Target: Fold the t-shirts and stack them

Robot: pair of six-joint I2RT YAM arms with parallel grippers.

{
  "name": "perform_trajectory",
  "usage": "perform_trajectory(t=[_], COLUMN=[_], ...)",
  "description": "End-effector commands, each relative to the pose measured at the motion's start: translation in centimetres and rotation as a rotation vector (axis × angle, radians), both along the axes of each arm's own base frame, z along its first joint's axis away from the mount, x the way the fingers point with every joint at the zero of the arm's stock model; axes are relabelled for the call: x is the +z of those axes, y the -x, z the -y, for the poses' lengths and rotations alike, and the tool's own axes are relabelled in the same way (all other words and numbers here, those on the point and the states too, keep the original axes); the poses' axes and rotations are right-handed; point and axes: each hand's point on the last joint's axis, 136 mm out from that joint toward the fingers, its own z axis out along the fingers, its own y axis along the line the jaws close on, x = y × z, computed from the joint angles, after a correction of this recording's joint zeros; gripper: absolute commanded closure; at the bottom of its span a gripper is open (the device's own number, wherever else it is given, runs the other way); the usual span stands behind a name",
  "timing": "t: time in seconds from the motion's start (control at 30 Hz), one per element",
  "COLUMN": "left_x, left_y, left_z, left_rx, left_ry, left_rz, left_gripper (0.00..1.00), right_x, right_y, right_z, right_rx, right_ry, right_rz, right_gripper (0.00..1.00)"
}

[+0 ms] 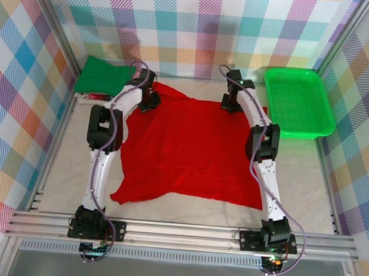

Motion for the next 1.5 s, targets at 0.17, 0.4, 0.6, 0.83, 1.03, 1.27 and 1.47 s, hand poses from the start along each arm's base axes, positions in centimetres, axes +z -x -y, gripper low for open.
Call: perform_trajectory(t=[0.17, 0.4, 0.6, 0.83, 1.03, 1.27, 1.47], left_x=[-3.4, 1.8, 10.2, 16.6, 11.0, 6.1, 9.1], left_y=[-2.7, -6.9, -4.1, 9.3, 21.0, 19.8, 16.6], left_z=[-2.5, -2.8, -3.5, -2.6, -1.6, -0.9, 0.5], left_rx=[0.153, 0.193, 0.134, -0.01, -0.246, -0.242, -0.17], left_ry=[0.019, 0.105, 0.026, -0.124, -0.226, -0.202, -0.112], left_rz=[-0.028, 0.113, 0.196, 0.266, 0.031, -0.013, 0.103], left_gripper=[0.95, 0.95, 0.92, 0.82, 0.93, 1.0, 1.0], right_x=[-1.9, 8.6, 20.7, 21.1, 10.5, 5.4, 1.9], right_y=[-2.5, -7.3, -4.4, 8.1, 22.4, 23.4, 17.4], right_z=[-2.1, -4.0, -3.6, -3.4, 5.1, 7.3, 6.2], right_rx=[-0.032, 0.093, 0.199, 0.178, -0.078, -0.105, -0.076], right_ry=[-0.322, -0.622, -0.575, -0.434, -0.147, -0.017, 0.016], right_rz=[0.011, 0.288, 0.427, 0.35, 0.118, -0.056, -0.136], right_gripper=[1.0, 1.0, 1.0, 1.0, 1.0, 1.0, 1.0])
